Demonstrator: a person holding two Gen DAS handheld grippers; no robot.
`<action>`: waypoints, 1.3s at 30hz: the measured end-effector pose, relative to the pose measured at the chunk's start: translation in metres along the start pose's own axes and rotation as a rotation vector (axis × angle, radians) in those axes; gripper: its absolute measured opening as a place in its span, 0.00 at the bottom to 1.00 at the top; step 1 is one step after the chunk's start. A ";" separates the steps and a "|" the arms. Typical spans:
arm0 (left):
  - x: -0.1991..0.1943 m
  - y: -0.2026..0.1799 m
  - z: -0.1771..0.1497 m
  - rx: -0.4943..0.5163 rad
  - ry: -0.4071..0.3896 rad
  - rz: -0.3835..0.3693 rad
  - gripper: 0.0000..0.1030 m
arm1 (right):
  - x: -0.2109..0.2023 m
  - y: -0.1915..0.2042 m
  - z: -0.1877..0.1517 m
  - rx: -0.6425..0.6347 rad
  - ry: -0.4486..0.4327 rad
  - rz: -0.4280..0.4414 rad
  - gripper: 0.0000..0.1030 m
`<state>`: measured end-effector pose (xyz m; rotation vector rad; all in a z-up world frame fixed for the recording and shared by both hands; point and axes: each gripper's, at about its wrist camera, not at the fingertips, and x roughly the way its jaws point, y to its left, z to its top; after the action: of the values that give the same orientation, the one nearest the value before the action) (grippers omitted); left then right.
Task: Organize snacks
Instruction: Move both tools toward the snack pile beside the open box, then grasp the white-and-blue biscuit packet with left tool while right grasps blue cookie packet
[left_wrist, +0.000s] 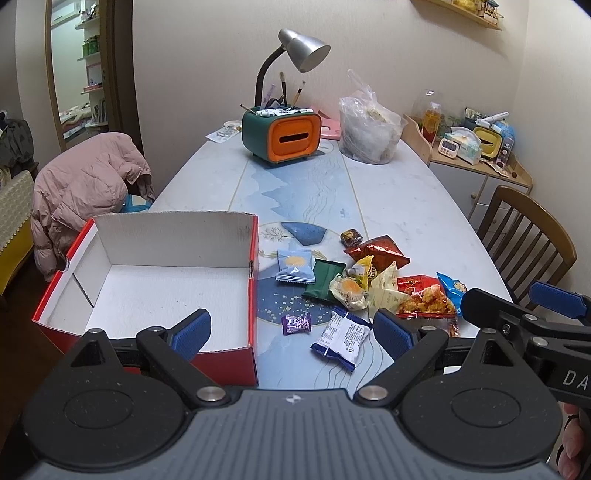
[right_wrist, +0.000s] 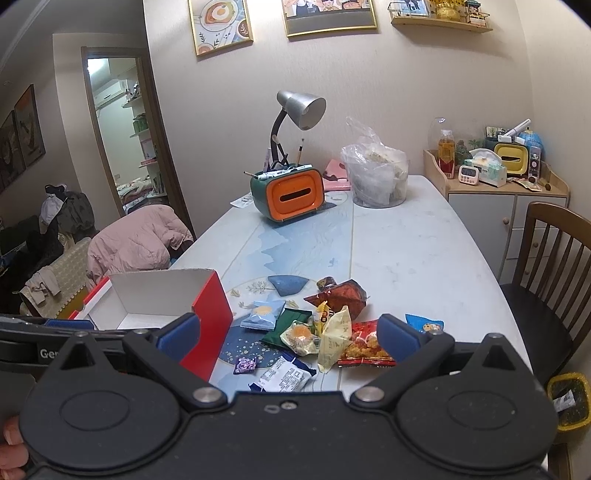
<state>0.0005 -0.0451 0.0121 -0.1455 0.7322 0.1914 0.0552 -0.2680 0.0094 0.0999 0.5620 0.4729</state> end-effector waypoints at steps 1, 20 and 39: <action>0.000 0.000 0.000 -0.001 0.002 -0.001 0.93 | 0.000 0.000 0.001 0.000 0.000 0.001 0.99; 0.013 -0.007 0.000 0.006 0.035 -0.011 0.92 | 0.007 -0.004 0.000 -0.012 0.021 0.025 0.99; 0.087 -0.039 0.004 0.066 0.168 -0.065 0.92 | 0.043 -0.075 -0.012 0.033 0.115 -0.095 0.96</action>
<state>0.0748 -0.0720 -0.0409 -0.1236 0.8990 0.0930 0.1108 -0.3153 -0.0386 0.0774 0.6845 0.3787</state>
